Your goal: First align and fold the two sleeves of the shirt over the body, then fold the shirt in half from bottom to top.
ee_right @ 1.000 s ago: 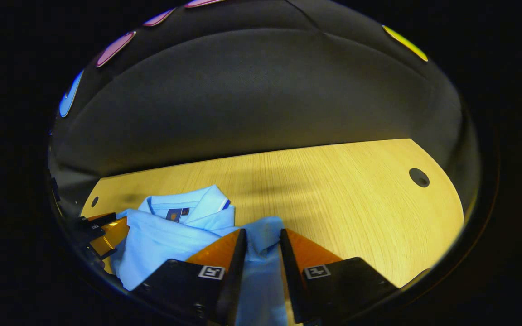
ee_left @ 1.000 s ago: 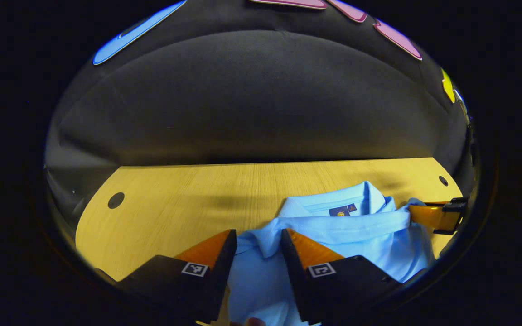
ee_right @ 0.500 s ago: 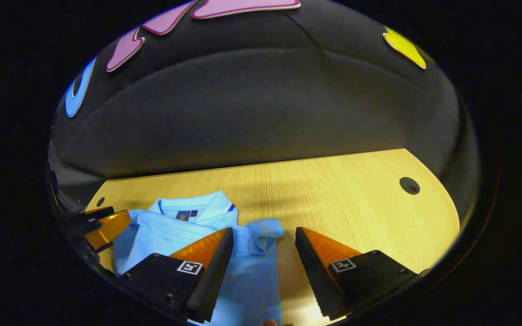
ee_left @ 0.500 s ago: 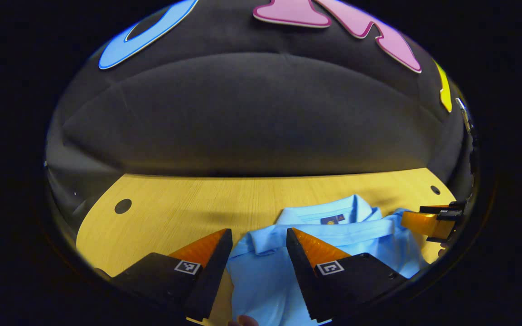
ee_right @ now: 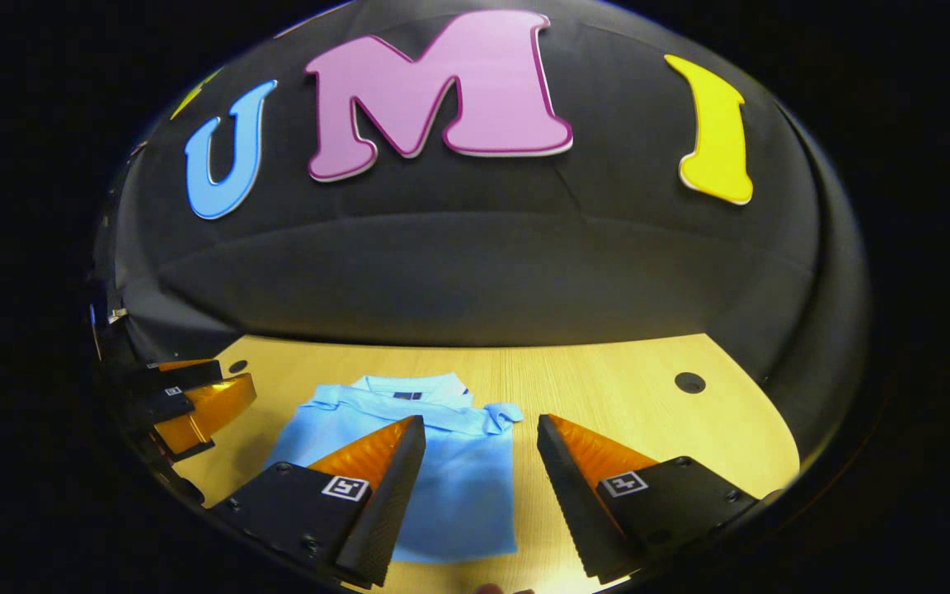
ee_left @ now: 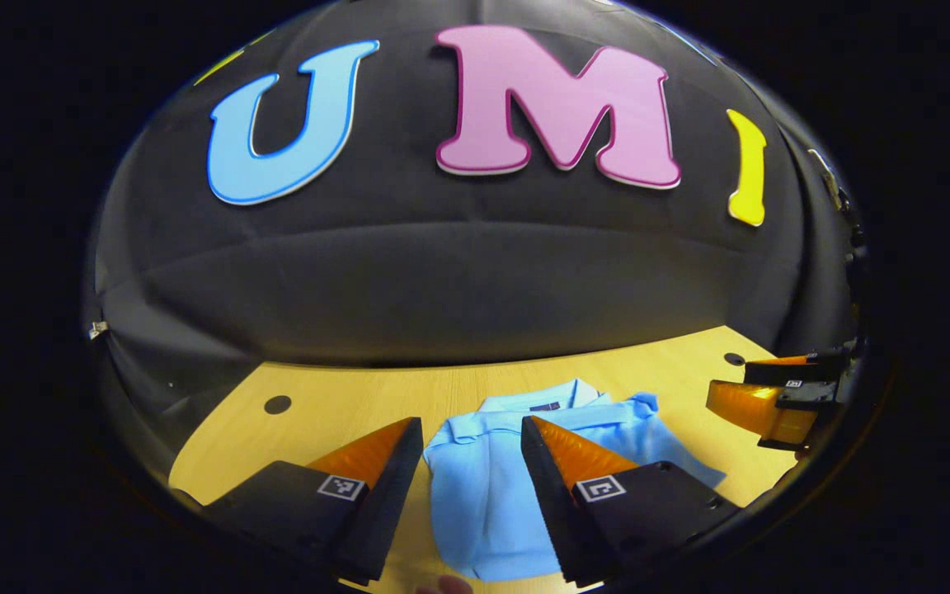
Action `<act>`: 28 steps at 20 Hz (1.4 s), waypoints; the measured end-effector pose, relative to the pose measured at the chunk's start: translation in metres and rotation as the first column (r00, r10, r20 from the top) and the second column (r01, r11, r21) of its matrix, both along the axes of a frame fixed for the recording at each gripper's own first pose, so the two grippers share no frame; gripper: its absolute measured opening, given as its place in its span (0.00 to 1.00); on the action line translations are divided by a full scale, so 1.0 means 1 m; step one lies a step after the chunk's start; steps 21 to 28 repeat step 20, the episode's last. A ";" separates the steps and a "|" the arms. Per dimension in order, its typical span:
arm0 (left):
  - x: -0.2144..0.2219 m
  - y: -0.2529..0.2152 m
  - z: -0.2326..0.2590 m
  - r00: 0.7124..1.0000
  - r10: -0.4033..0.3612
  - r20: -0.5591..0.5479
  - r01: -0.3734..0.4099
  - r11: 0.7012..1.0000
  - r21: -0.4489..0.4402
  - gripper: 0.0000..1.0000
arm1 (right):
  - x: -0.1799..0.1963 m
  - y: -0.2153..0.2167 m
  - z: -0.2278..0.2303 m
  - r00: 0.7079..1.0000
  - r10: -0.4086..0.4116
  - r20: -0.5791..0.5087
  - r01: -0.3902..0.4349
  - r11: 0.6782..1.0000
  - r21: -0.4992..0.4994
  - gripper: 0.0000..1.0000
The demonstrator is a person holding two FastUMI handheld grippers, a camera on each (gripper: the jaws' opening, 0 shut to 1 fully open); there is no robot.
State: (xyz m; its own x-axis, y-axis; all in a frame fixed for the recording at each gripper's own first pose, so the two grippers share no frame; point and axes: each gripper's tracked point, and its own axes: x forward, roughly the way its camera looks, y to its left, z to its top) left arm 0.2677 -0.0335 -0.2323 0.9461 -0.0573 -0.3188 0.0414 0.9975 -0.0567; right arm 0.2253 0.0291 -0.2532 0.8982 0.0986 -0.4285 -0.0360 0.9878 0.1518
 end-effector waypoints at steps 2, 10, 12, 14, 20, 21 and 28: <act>-0.031 0.003 0.018 1.000 0.010 0.024 -0.011 1.000 0.021 0.78 | -0.019 -0.001 0.029 0.999 0.005 0.036 -0.005 1.000 -0.003 0.86; -0.130 0.007 0.087 0.995 0.008 0.103 -0.006 1.000 -0.012 0.78 | -0.104 -0.015 0.125 0.987 -0.049 0.152 0.044 0.998 0.034 0.86; -0.156 0.009 0.105 0.993 0.007 0.121 -0.004 1.000 -0.022 0.78 | -0.125 -0.018 0.141 0.985 -0.036 0.166 0.033 0.999 0.026 0.86; -0.177 0.011 0.123 0.991 0.021 0.131 -0.016 0.999 -0.038 0.78 | -0.143 -0.020 0.151 0.985 -0.022 0.168 0.021 1.000 0.008 0.86; -0.228 0.023 0.141 0.991 0.044 0.128 -0.036 0.997 -0.063 0.78 | -0.198 -0.012 0.173 0.984 -0.007 0.178 0.006 1.000 0.004 0.87; -0.228 0.023 0.141 0.991 0.044 0.128 -0.036 0.997 -0.063 0.78 | -0.198 -0.012 0.173 0.984 -0.007 0.178 0.006 1.000 0.004 0.87; -0.228 0.023 0.141 0.991 0.044 0.128 -0.036 0.997 -0.063 0.78 | -0.198 -0.012 0.173 0.984 -0.007 0.178 0.006 1.000 0.004 0.87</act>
